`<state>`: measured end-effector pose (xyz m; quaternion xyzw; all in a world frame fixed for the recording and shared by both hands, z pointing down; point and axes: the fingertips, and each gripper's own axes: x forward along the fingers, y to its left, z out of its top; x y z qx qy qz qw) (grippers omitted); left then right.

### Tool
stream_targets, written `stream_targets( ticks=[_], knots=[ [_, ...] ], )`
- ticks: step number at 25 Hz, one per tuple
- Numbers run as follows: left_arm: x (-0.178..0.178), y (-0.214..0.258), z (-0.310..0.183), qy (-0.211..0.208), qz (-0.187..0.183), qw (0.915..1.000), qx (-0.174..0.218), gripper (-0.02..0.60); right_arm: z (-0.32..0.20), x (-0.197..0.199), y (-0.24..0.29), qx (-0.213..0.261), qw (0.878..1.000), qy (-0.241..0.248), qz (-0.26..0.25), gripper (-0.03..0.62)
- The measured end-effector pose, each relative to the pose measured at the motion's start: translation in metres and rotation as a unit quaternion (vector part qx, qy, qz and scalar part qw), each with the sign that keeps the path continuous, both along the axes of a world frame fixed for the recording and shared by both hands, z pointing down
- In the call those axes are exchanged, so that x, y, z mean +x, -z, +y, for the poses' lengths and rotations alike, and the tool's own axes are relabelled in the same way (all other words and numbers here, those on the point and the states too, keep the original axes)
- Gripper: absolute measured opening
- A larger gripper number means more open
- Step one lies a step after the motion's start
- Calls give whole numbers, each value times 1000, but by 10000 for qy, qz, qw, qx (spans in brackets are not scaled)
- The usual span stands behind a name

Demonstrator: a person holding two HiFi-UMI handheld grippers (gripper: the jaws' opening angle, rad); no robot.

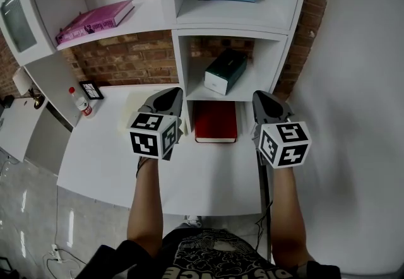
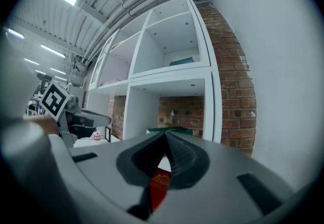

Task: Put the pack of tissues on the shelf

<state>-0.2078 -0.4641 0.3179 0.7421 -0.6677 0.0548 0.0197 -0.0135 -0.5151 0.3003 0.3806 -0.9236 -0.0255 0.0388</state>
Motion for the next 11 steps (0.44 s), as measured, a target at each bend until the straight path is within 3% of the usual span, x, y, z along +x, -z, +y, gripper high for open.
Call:
stream_targets(
  ticks=[11],
  knots=[
    [-2,6,-3,49,197,9997,125,2,-2,-3,-3,-52,10000,25,-11,3]
  ],
)
